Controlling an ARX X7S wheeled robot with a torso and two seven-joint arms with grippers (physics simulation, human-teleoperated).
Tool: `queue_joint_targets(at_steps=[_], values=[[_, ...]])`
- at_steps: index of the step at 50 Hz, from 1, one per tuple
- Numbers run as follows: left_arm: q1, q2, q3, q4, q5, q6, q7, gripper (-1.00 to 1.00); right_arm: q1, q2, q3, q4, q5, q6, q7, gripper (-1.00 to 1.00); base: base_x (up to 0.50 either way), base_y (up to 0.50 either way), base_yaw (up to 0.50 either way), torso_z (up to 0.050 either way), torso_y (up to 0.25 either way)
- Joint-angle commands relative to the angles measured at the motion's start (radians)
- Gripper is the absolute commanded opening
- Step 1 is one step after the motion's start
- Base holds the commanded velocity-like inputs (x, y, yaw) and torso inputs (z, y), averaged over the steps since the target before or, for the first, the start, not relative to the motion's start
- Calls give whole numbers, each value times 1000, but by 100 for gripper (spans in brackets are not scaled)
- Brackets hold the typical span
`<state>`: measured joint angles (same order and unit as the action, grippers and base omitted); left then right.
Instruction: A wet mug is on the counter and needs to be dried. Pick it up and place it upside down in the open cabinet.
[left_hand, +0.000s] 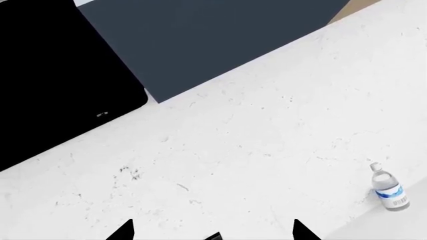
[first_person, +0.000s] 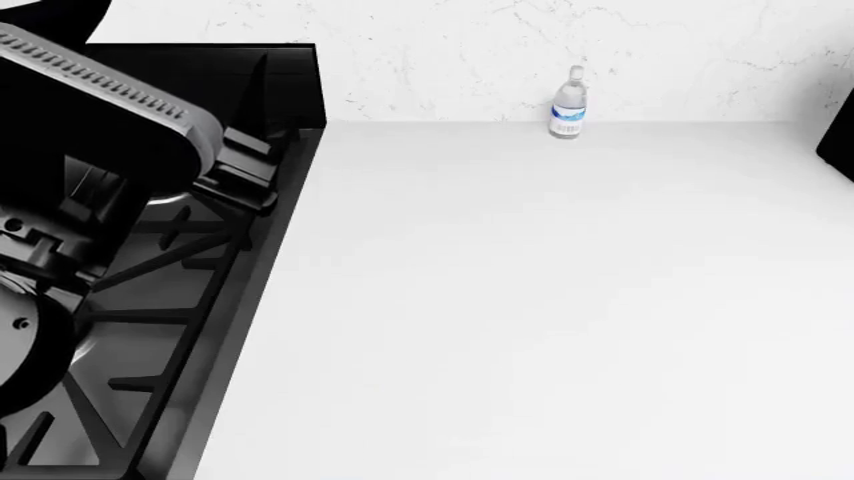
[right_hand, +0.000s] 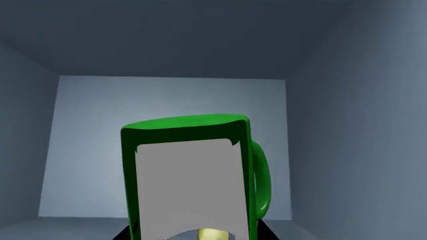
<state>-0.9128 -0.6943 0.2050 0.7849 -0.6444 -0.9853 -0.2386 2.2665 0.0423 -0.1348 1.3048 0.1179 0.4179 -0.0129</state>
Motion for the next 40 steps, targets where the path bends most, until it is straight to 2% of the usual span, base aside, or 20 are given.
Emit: queue_joint_targets(at_steps=[1, 25, 26, 40], values=[[8, -6, -2, 5, -3, 1, -5, 100, -27, -10, 63, 4, -101, 24, -4, -100, 0, 0, 0, 0, 0], [13, -12, 0, 9, -8, 7, -10, 100, -66, -1, 68, 4, -111, 32, 14, -100, 1, 0, 0, 0, 0], [13, -13, 0, 8, -7, 8, -10, 100, -66, -1, 71, 4, -110, 33, 16, 100, 0, 0, 0, 0, 0], [23, -23, -10, 12, -11, 20, -10, 100, -56, 1, 109, 4, -109, 47, 28, 100, 0, 0, 0, 0, 0]])
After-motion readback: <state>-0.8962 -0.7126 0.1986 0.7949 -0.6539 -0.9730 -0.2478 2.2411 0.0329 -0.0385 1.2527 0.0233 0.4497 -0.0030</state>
